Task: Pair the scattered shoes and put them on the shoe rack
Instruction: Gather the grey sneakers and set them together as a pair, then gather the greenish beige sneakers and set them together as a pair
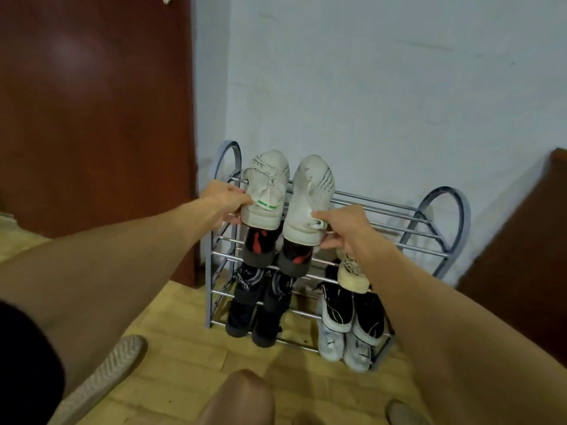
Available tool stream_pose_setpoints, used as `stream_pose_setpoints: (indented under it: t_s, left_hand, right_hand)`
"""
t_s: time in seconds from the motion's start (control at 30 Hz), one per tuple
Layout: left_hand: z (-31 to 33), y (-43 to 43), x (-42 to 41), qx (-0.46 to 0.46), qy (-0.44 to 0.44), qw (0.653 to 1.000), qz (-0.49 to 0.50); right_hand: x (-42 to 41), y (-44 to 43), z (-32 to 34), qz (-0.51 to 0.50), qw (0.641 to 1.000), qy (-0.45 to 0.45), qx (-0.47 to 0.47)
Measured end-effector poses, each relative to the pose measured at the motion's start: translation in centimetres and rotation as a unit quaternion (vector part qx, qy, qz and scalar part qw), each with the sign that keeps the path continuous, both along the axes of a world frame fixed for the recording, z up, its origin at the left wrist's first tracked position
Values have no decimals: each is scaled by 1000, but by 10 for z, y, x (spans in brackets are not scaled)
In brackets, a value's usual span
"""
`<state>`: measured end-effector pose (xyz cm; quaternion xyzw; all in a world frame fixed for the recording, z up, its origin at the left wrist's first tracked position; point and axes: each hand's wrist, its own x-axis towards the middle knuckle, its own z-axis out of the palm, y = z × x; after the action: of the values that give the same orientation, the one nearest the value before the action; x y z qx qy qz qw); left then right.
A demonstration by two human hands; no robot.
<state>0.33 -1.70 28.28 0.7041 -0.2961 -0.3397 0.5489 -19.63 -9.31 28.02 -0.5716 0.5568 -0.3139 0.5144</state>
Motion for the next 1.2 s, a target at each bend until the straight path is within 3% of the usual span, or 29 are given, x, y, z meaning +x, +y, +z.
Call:
stream_pose_setpoints:
  t_s: [0.33, 0.43, 0.6, 0.87, 1.2]
  left_hand:
    - [-24, -97, 23, 33, -38, 999, -13]
    - [-28, -103, 29, 35, -81, 996, -14]
    - [-33, -89, 26, 12, -63, 997, -36]
    - [-32, -9, 11, 3, -88, 995, -51]
    - [-70, 158, 67, 77, -142, 982, -100]
  right_hand:
    - [33, -86, -23, -28, 999, -8, 18]
    - [36, -89, -28, -42, 999, 2, -2]
    - [32, -71, -24, -34, 999, 20, 3]
    - [33, 5, 5, -5, 980, 147, -131]
    - [98, 131, -50, 199, 957, 196, -84]
